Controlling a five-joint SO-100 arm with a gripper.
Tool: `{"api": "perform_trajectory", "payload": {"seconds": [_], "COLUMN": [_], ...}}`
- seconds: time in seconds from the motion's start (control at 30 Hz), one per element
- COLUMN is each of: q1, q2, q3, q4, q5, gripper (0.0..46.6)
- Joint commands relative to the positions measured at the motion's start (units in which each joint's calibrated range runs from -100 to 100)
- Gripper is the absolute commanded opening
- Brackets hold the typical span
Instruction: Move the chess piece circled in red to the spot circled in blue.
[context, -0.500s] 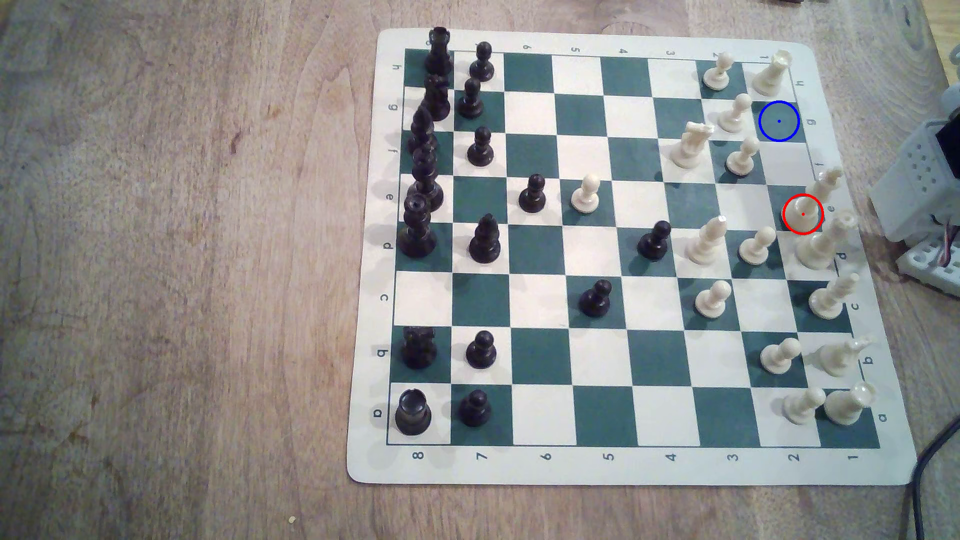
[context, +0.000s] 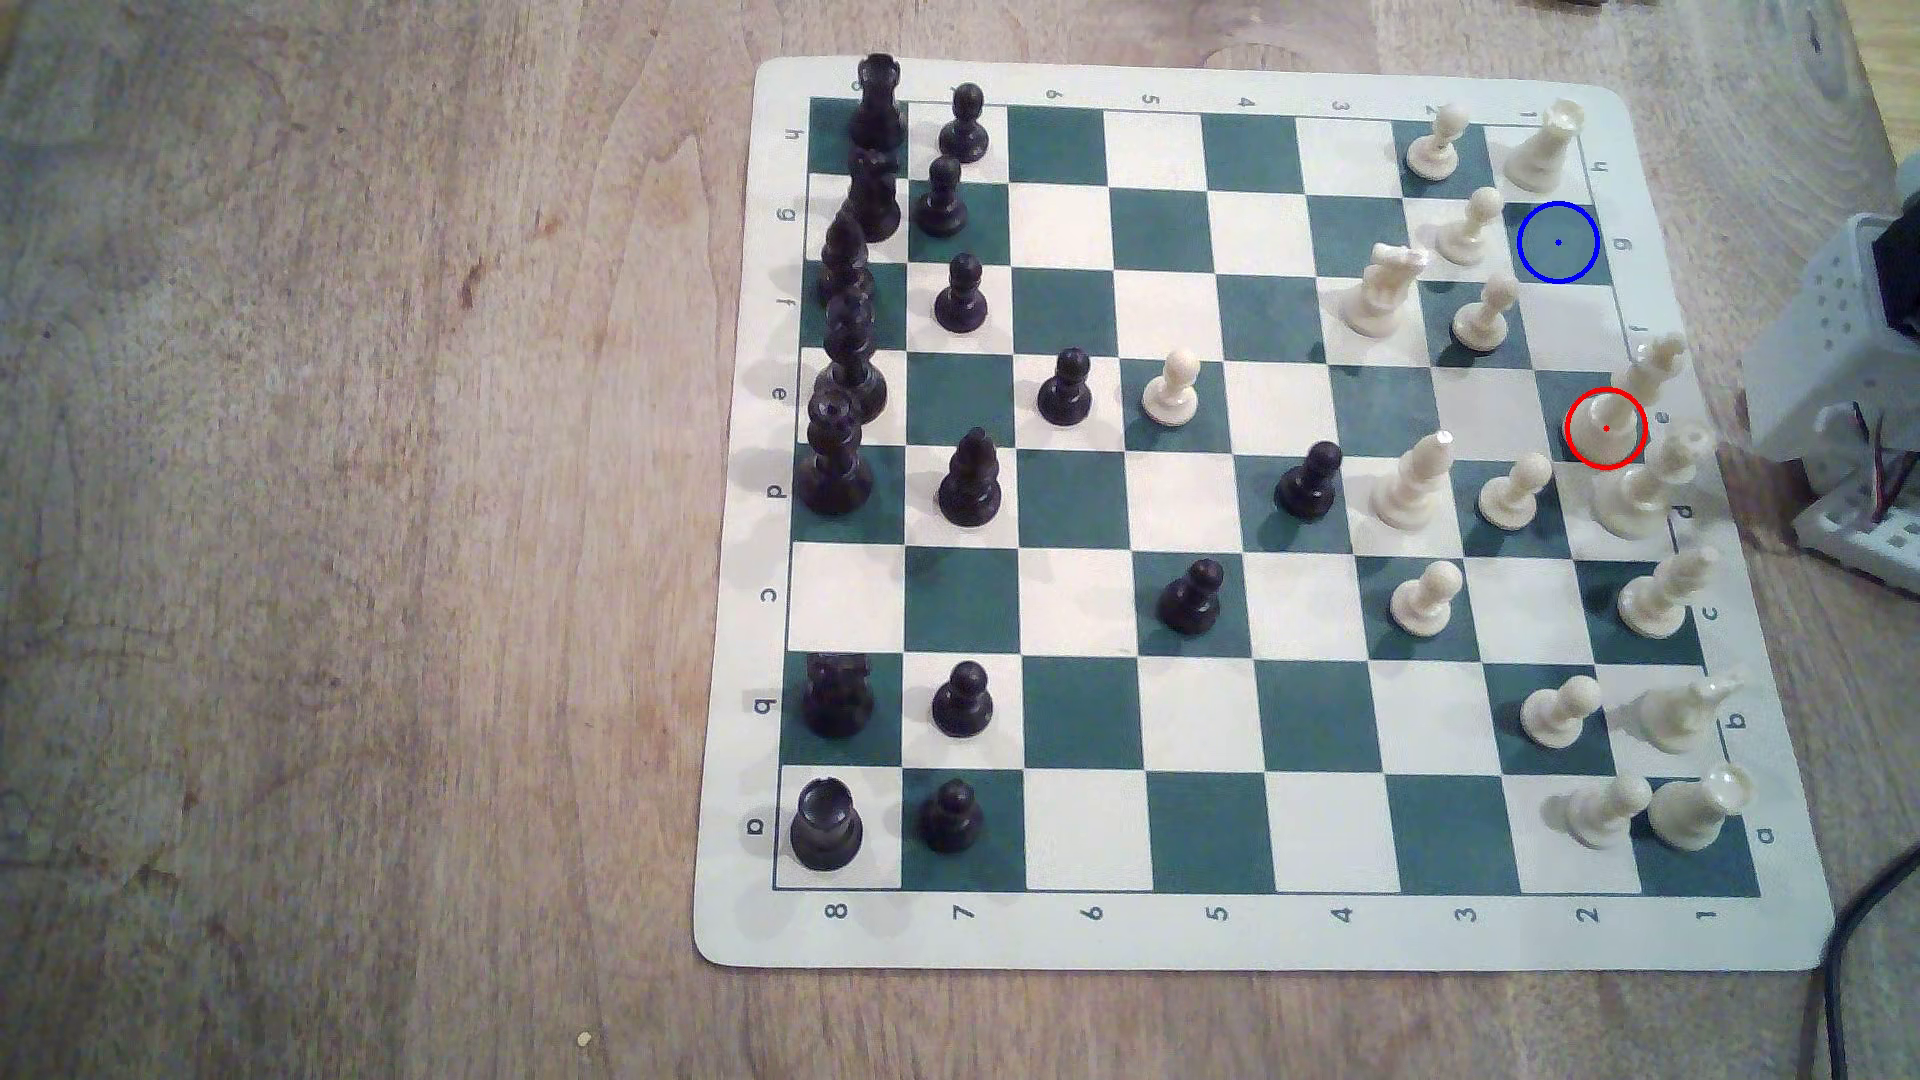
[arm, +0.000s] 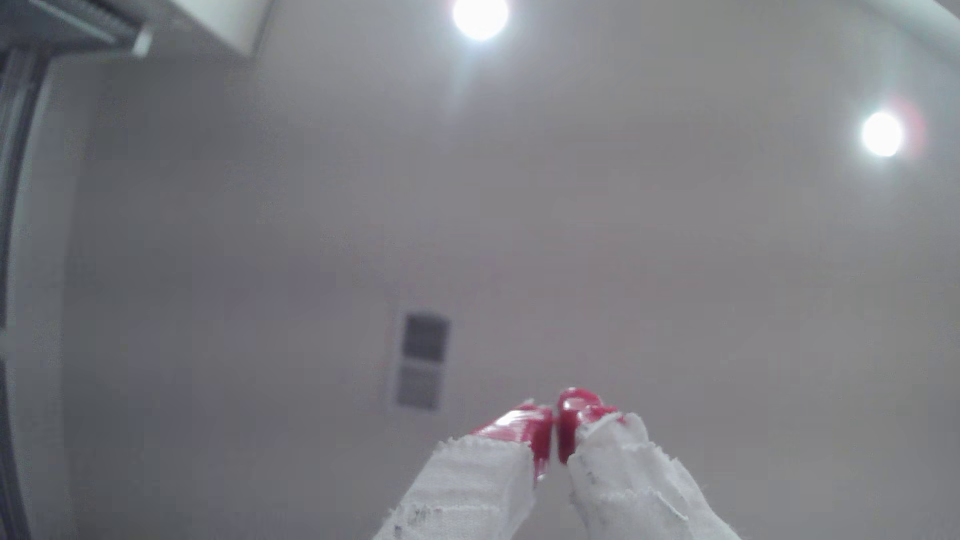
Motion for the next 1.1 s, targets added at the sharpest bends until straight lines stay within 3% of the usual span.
{"api": "perform_trajectory", "payload": {"seconds": [0.0,0.1,0.43,0.73,0.87,1.07], "q1": [0.43,0.43,2.08,3.02,1.84,-0.35], "q2": [-0.11,-0.11,-0.03,-0.03,0.82,4.90], "q3": [-11.37,-14.91,-33.86,-38.93,-41.11,-48.27], "q4": [16.60,24.62,80.48,115.20,133.22,155.50], "q5": [0.05,0.05,-0.34,-1.37,-5.96,-10.11], "gripper": [0.2,0.2,1.0,0.2,0.2,0.5]}}
